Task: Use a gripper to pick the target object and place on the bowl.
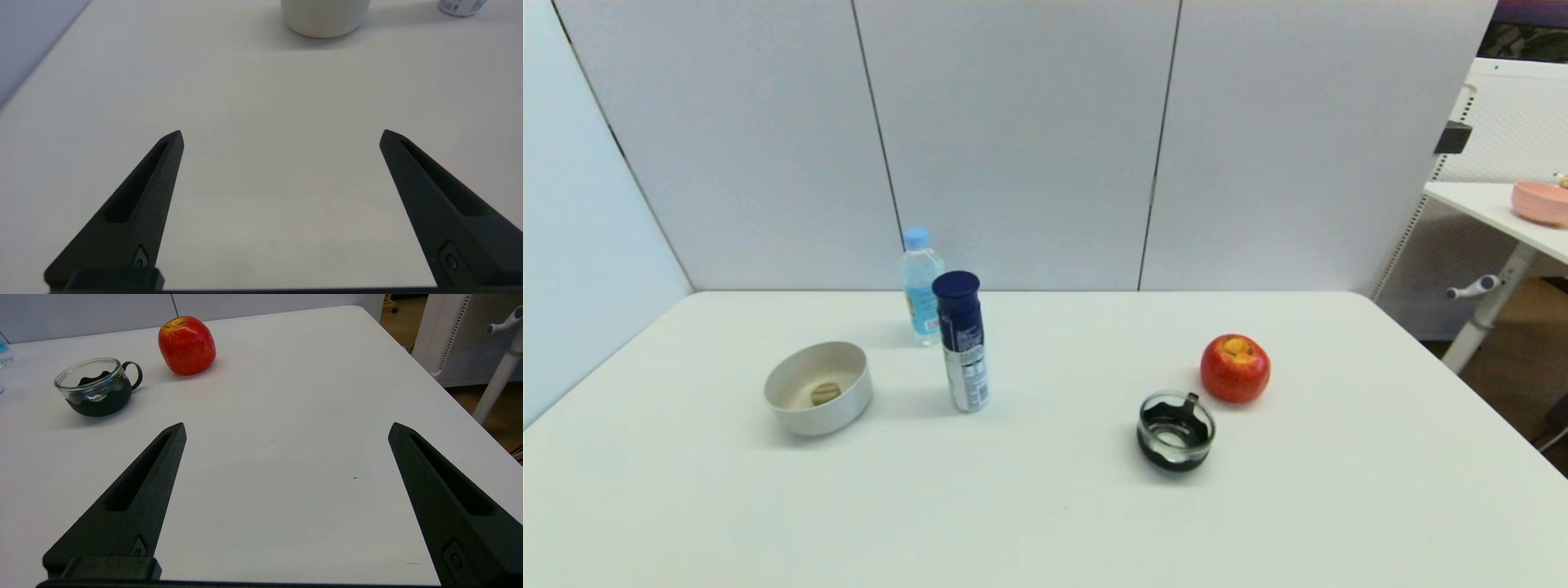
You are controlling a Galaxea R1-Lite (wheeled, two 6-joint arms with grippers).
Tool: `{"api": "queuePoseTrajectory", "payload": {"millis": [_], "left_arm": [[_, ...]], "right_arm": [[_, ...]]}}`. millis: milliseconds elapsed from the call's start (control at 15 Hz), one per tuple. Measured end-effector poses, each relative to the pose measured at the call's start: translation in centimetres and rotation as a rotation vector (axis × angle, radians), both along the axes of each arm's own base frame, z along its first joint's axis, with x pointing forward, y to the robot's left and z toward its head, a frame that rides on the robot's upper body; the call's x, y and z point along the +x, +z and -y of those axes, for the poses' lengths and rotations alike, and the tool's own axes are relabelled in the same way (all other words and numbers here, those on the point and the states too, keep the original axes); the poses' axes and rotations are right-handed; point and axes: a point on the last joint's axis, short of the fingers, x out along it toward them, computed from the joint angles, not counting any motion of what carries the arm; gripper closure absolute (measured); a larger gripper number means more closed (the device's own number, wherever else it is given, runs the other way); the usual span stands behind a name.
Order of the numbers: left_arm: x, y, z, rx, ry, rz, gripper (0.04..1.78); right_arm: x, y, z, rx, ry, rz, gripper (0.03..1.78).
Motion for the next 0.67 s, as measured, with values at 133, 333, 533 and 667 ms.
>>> {"api": "queuePoseTrajectory", "payload": {"millis": [133, 333, 533, 667], "left_arm": [[-0.1, -1.3, 0.0, -0.037, -0.006, 0.071, 0.13], [-0.3, -2.0, 0.0, -0.079, 0.000, 0.095, 0.13], [-0.4, -2.1, 0.0, -0.100, 0.006, 0.106, 0.12], [-0.4, -2.1, 0.0, -0.100, 0.007, 0.107, 0.12]], "right_arm": [[0.0, 0.0, 0.0, 0.000, 0.000, 0.000, 0.10], [0.0, 0.0, 0.0, -0.001, 0.000, 0.000, 0.10], [0.0, 0.0, 0.0, 0.000, 0.000, 0.000, 0.10], [0.0, 0.0, 0.0, 0.000, 0.001, 0.000, 0.10]]}}
